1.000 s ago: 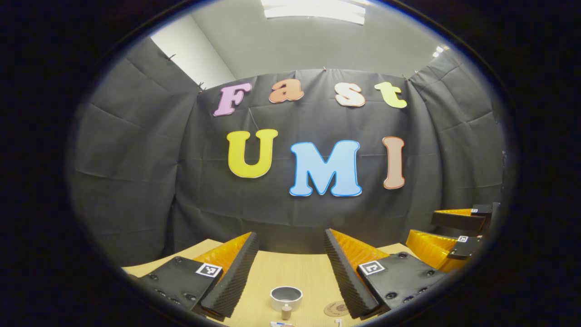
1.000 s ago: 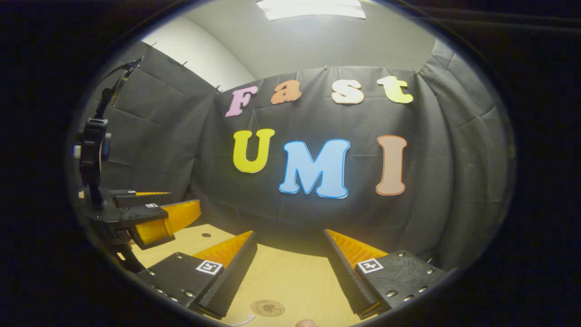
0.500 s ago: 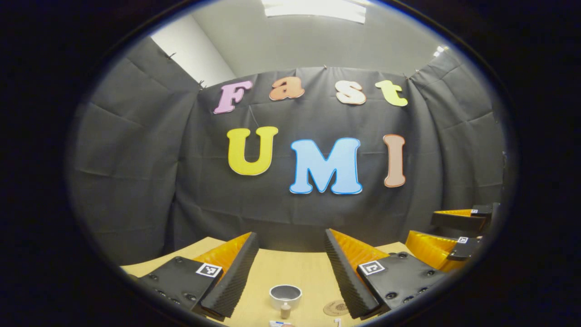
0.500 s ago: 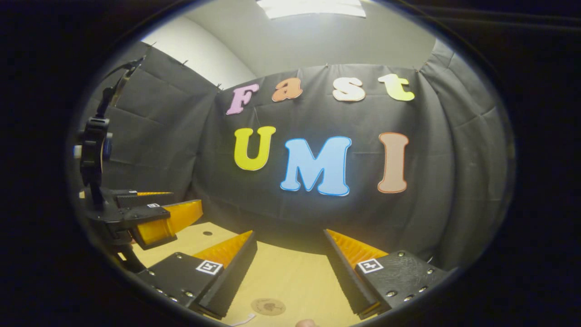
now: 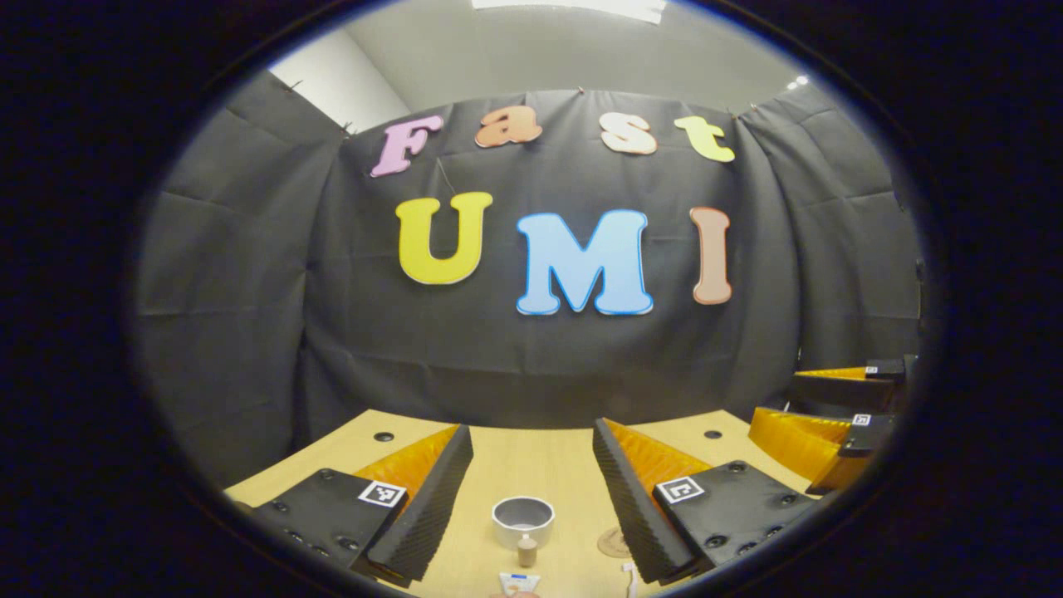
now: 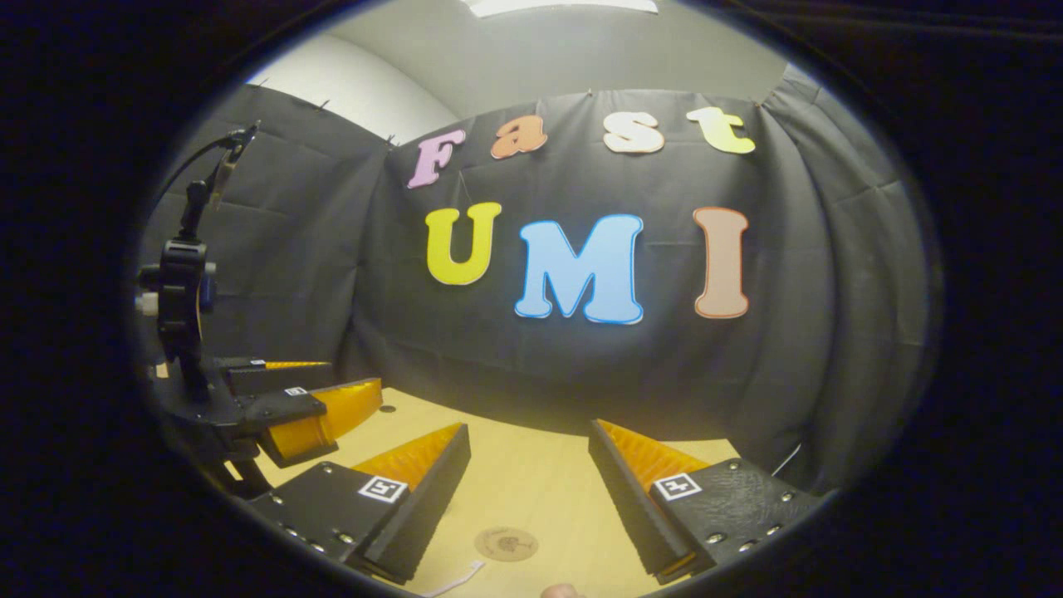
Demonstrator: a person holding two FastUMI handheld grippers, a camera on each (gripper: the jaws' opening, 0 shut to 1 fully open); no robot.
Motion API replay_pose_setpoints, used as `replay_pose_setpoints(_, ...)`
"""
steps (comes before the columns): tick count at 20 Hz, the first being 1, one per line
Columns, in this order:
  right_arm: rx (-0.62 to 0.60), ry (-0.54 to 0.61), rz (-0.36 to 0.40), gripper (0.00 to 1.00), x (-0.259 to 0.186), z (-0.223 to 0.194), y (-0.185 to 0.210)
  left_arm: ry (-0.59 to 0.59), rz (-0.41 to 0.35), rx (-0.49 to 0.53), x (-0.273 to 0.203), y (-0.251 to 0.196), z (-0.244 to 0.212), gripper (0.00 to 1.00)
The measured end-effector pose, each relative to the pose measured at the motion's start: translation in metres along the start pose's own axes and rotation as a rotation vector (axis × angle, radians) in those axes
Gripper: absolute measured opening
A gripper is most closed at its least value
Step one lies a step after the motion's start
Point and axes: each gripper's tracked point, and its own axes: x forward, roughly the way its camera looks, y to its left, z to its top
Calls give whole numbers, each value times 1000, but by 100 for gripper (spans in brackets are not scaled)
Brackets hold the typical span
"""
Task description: Put the toothbrush and toothpaste on the desktop into the cup, then pick up the cup and place it on the coaster on the desktop.
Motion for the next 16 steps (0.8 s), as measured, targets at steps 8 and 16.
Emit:
replay_pose_setpoints(8, 115, 277, -92, 94, 7, -75, 11, 321, -132, 0, 14, -3, -103, 94)
replay_pose_setpoints(16, 279, 674, -203, 93, 1, -175, 29, 640, -260, 55, 5, -7, -181, 94)
